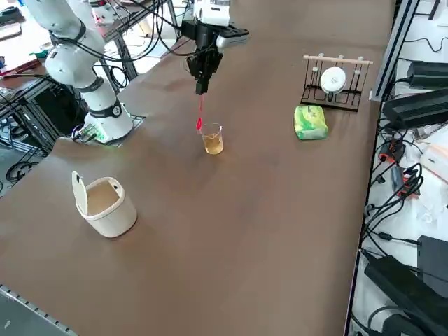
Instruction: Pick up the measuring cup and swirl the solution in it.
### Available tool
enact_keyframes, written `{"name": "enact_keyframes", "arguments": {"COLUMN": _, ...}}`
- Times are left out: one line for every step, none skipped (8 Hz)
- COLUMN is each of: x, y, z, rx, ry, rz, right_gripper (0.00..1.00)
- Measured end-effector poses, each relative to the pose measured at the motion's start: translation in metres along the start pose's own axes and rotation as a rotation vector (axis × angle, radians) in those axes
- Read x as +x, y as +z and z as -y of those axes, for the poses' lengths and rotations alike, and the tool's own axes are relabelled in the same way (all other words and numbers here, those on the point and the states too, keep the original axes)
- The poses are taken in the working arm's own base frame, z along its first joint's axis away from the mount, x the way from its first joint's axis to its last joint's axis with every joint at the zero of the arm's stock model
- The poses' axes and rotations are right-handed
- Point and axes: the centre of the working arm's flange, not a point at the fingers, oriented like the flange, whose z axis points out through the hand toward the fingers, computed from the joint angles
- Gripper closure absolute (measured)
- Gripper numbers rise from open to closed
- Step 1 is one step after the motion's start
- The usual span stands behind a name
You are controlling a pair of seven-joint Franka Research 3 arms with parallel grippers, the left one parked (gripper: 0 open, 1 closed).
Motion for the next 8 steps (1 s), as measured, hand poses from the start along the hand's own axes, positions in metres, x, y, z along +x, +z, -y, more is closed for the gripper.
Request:
{"name": "enact_keyframes", "arguments": {"x": 0.003, "y": 0.001, "z": -0.013, "rx": 0.006, "ry": -0.025, "rz": 0.004, "right_gripper": 0.98}}
{"name": "enact_keyframes", "arguments": {"x": 0.004, "y": 0.002, "z": -0.02, "rx": 0.011, "ry": -0.038, "rz": 0.007, "right_gripper": 0.98}}
{"name": "enact_keyframes", "arguments": {"x": 0.003, "y": 0.003, "z": -0.019, "rx": 0.027, "ry": -0.037, "rz": 0.013, "right_gripper": 0.98}}
{"name": "enact_keyframes", "arguments": {"x": 0.002, "y": 0.002, "z": -0.015, "rx": 0.066, "ry": -0.032, "rz": 0.026, "right_gripper": 0.98}}
{"name": "enact_keyframes", "arguments": {"x": 0.001, "y": 0.002, "z": -0.011, "rx": 0.099, "ry": -0.03, "rz": 0.037, "right_gripper": 0.98}}
{"name": "enact_keyframes", "arguments": {"x": 0.0, "y": 0.001, "z": -0.008, "rx": 0.118, "ry": -0.04, "rz": 0.042, "right_gripper": 0.98}}
{"name": "enact_keyframes", "arguments": {"x": -0.001, "y": 0.001, "z": -0.005, "rx": 0.135, "ry": -0.071, "rz": 0.045, "right_gripper": 0.98}}
{"name": "enact_keyframes", "arguments": {"x": -0.001, "y": 0.002, "z": -0.003, "rx": 0.163, "ry": -0.113, "rz": 0.05, "right_gripper": 0.98}}
